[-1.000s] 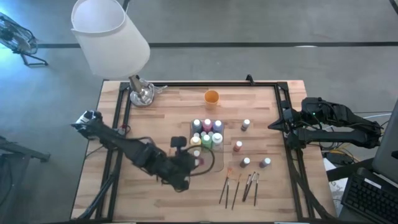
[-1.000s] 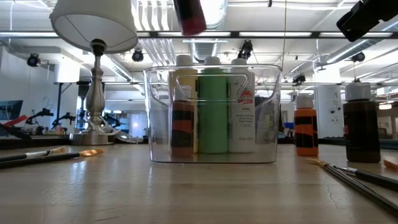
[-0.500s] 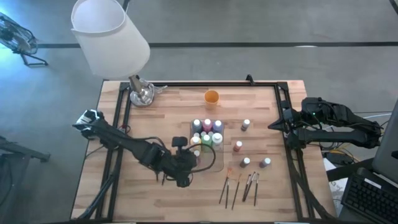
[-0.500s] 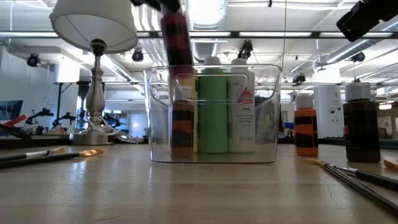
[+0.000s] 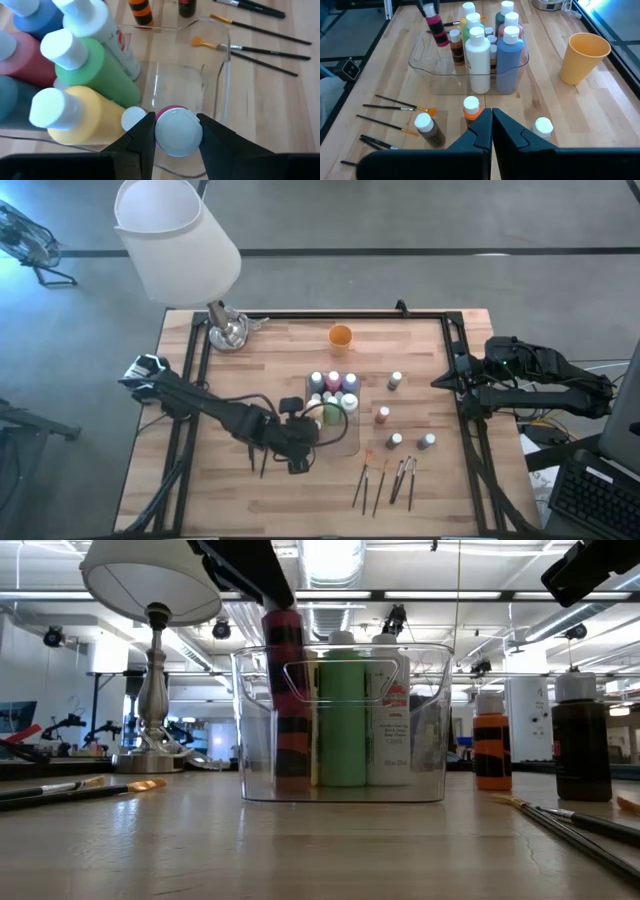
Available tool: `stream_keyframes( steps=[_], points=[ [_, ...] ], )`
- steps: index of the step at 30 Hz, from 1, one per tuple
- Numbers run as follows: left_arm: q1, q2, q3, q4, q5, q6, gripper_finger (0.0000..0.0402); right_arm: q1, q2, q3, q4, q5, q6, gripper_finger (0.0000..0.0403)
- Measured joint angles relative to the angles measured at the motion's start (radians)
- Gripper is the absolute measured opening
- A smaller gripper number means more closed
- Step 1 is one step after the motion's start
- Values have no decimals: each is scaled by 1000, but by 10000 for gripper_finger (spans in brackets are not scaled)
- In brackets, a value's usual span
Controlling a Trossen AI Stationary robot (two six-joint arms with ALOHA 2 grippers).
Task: Pick & Place Paint Supplies
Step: Put the pink paint bottle into the transparent bin
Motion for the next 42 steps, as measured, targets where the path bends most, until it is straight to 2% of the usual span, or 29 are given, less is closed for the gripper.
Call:
stream_keyframes(
  steps=[7, 19, 42],
  points=[
    [23, 0, -65, 73, 85, -16, 128, 0, 0, 0, 0, 0, 0, 8],
    [65, 0, -141, 141, 140, -41, 128, 0, 0, 0, 0, 0, 0, 8],
    [81, 59, -146, 172, 200, -38, 128, 0, 0, 0, 0, 0, 0, 8]
  ],
)
